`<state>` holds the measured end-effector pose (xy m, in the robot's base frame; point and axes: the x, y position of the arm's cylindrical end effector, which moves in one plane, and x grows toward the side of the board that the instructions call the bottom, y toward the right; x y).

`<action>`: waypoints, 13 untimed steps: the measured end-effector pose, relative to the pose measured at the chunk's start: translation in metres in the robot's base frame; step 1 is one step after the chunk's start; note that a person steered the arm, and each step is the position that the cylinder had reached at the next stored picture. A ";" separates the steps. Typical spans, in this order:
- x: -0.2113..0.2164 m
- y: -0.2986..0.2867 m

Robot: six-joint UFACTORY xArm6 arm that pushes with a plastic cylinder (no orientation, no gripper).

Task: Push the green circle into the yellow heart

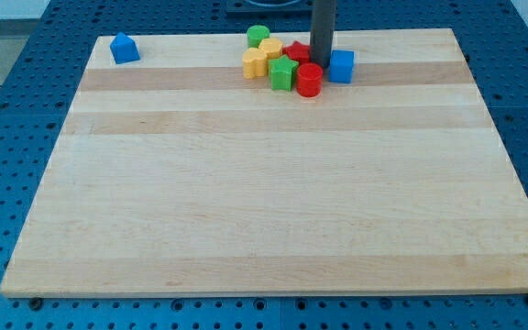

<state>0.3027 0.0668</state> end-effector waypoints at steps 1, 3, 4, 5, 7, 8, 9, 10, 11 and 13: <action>0.009 0.000; -0.041 0.000; -0.068 0.000; -0.099 0.000; -0.102 -0.048; -0.056 -0.085; -0.018 -0.091; -0.018 -0.091; -0.036 -0.091; -0.060 -0.081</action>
<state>0.2428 -0.0146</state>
